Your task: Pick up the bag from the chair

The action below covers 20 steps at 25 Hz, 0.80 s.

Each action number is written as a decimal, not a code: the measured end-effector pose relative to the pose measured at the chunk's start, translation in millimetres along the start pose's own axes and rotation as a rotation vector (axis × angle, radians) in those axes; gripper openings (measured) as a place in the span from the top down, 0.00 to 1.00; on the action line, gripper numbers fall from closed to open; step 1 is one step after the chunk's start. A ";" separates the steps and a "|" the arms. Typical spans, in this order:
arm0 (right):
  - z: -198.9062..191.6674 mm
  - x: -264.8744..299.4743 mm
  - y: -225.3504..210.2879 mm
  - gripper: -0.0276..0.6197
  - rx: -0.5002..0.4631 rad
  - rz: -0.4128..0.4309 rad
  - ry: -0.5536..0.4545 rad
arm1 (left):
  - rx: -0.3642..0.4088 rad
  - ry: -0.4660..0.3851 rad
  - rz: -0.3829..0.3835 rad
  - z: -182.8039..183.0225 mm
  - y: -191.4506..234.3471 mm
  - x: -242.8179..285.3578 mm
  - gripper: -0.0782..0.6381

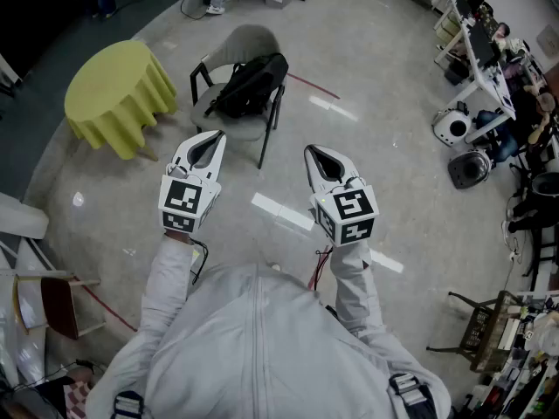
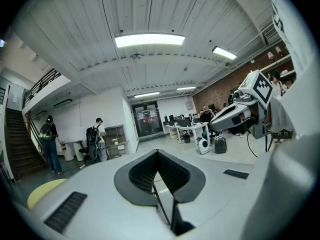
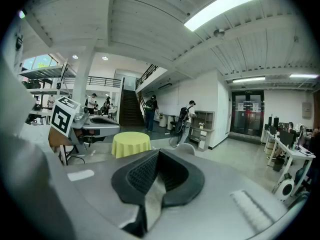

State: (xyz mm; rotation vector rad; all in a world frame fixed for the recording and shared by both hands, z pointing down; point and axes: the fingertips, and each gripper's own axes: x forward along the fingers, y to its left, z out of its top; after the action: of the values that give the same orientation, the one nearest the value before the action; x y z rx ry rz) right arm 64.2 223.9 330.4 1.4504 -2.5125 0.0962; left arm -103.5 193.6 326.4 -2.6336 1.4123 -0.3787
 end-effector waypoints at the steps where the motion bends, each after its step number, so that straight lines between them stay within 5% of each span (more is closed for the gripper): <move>1: -1.3 -0.3 -1.9 0.94 -0.005 0.002 0.002 | 0.000 0.004 0.003 -0.3 -1.8 1.5 0.88; 20: -39.0 -0.4 -60.3 0.94 0.113 0.068 0.026 | -0.025 0.087 0.070 -21.5 -31.5 34.3 0.88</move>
State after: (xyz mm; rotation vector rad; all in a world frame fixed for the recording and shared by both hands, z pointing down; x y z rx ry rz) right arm 123.1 200.5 364.4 1.3955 -2.5729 0.2714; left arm -66.0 182.6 359.7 -2.6084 1.5406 -0.4756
